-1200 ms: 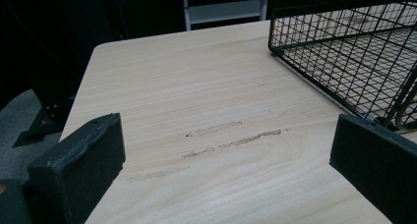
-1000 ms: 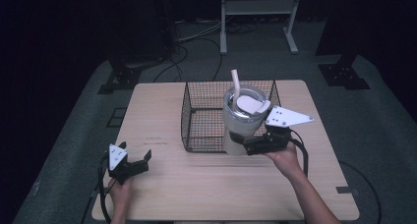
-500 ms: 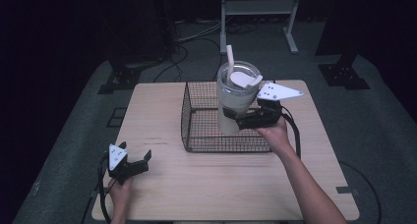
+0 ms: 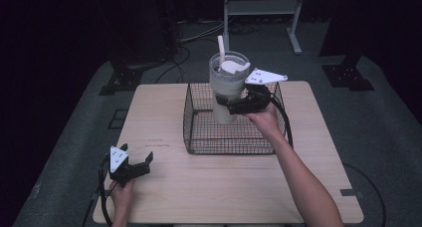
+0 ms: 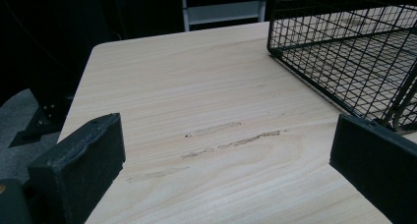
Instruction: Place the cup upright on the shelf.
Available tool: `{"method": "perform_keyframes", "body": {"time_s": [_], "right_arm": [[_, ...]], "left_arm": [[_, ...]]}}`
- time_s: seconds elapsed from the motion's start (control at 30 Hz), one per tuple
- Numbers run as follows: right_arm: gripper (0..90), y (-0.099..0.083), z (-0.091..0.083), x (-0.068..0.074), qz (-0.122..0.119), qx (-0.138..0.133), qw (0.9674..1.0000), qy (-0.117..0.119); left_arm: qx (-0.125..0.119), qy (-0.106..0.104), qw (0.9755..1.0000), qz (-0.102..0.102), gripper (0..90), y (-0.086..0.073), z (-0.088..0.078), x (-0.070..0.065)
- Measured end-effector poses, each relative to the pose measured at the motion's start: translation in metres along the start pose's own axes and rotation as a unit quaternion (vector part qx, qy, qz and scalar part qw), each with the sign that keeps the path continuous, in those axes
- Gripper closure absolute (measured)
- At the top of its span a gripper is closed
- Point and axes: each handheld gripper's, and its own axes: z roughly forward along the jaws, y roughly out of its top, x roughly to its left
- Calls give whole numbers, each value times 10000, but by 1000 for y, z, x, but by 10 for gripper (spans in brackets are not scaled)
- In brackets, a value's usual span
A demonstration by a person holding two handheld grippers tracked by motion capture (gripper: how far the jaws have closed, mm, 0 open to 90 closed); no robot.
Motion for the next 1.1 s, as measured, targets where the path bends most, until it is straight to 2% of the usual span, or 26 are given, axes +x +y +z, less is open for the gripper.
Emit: {"method": "perform_keyframes", "body": {"time_s": [0.3, 0.5, 0.6, 0.93, 1.1], "right_arm": [[85, -13, 27, -11, 40, 226, 9997, 0], [85, -22, 39, -19, 172, 309, 9994, -11], [85, -30, 46, -25, 229, 440, 9988, -34], [84, -45, 66, -31, 182, 678, 9975, 39], [84, -49, 73, -32, 78, 767, 9970, 53]], "left_arm": [[-2, -8, 10000, -20, 0, 0, 0, 0], [-7, -18, 10000, -45, 0, 0, 0, 0], [-8, -21, 10000, -31, 0, 0, 0, 0], [-9, -14, 10000, -5, 0, 0, 0, 0], [-7, -19, 10000, -12, 0, 0, 0, 0]]}}
